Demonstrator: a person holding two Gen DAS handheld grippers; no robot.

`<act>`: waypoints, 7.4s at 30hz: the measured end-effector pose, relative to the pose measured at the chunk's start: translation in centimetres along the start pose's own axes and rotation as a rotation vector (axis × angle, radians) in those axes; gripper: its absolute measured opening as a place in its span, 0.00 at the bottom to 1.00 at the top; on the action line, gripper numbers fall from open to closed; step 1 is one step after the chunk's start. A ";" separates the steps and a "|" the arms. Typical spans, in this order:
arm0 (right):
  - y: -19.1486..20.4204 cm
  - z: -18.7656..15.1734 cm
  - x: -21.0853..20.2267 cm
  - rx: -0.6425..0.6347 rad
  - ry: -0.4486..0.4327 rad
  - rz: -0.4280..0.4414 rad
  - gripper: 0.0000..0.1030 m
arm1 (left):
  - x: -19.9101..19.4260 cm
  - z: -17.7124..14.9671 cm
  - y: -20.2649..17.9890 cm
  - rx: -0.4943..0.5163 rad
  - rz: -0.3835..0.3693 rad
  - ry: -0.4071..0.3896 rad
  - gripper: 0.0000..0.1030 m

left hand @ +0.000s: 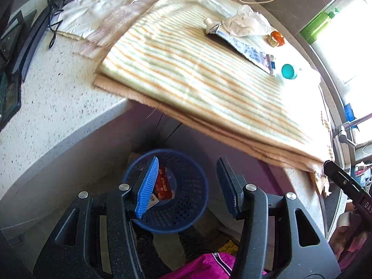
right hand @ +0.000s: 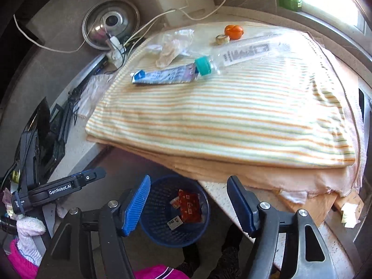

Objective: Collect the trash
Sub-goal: 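Raise both tools back over the towel, then grasp the clear plastic bottle with the right tool while the left tool grasps the toothpaste tube, then carry the plastic bottle and toothpaste tube down over the blue wastebasket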

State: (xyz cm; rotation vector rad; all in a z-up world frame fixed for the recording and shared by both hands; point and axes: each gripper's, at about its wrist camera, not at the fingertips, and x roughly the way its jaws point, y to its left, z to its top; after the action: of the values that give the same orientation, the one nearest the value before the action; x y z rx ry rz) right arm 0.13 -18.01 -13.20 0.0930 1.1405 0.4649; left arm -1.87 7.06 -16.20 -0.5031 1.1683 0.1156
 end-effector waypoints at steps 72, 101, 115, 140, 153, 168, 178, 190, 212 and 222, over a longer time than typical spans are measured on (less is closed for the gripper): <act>-12.0 22.8 13.4 0.385 0.196 0.033 0.72 | 11.3 19.6 -9.3 -0.100 0.063 -0.084 0.26; -11.3 23.5 11.9 0.187 0.186 0.047 0.66 | 8.7 18.3 -7.9 -0.102 -0.026 -0.047 0.07; -9.9 23.1 11.2 -0.006 0.235 -0.041 0.64 | 10.0 21.1 -8.1 0.062 0.217 0.016 0.11; -11.0 20.6 9.0 0.044 0.173 0.048 0.57 | 5.9 17.0 -7.4 0.021 0.026 -0.059 0.00; -9.0 17.5 4.0 0.063 0.073 0.062 0.55 | 1.9 13.0 -5.8 0.012 -0.046 -0.099 0.00; -3.3 10.9 0.7 -0.003 0.062 0.085 0.55 | -1.7 6.3 -2.3 0.031 -0.075 -0.086 0.00; 0.3 5.3 1.8 -0.015 0.124 0.094 0.55 | -1.3 0.9 0.4 0.022 -0.093 -0.014 0.00; 4.3 -0.3 3.9 -0.055 0.185 0.081 0.55 | 0.3 -3.9 3.5 0.026 -0.073 0.071 0.00; 7.0 -6.5 8.9 -0.105 0.237 -0.028 0.55 | 6.4 -8.7 6.6 0.037 -0.033 0.218 0.00; 7.5 -7.4 11.3 -0.117 0.251 -0.070 0.56 | 9.2 -9.4 6.3 0.046 -0.013 0.262 0.00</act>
State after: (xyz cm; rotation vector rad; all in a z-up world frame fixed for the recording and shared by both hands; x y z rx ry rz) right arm -5.00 -7.90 -23.63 -0.1097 1.3544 0.4897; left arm -8.37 7.01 -29.24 -0.4948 1.4203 0.0109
